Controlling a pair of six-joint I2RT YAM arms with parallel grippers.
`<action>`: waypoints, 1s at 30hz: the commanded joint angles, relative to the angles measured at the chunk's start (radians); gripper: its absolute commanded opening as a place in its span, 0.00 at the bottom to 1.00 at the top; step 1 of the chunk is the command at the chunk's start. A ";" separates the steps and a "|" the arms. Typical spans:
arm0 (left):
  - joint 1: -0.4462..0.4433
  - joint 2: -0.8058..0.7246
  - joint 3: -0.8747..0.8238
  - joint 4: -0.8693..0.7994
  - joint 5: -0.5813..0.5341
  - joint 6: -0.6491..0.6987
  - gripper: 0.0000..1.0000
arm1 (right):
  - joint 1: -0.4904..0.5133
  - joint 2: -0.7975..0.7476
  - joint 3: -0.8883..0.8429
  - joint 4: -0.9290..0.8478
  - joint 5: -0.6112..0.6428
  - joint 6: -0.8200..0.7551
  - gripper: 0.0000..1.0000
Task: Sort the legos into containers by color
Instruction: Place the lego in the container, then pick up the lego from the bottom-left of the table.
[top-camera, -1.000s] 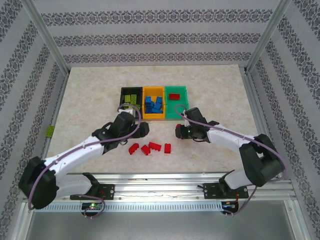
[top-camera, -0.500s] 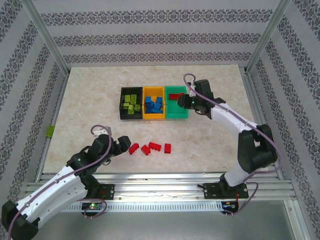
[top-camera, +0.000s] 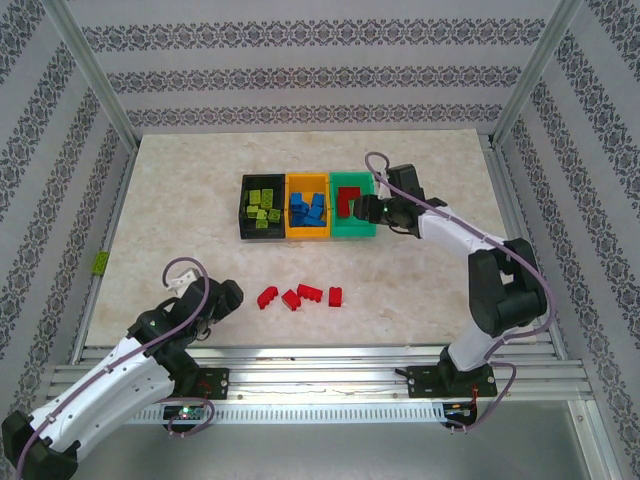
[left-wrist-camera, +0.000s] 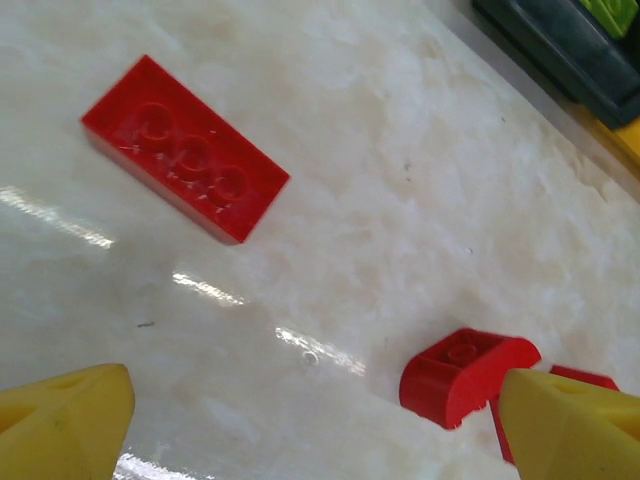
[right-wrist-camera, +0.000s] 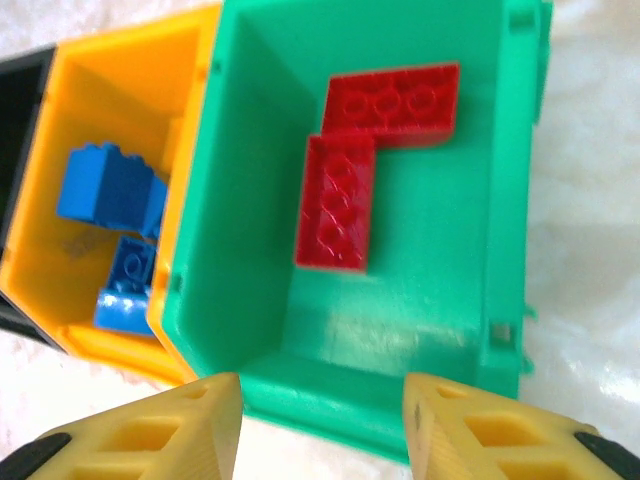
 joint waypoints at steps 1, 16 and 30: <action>0.031 -0.014 -0.027 -0.090 -0.084 -0.134 0.93 | 0.014 -0.080 -0.042 -0.016 0.020 -0.057 0.48; 0.367 0.366 0.047 0.177 0.193 -0.140 0.89 | 0.012 -0.248 -0.145 -0.074 0.086 -0.158 0.49; 0.437 0.713 0.236 0.086 0.217 -0.277 0.83 | 0.014 -0.342 -0.214 -0.109 0.116 -0.201 0.50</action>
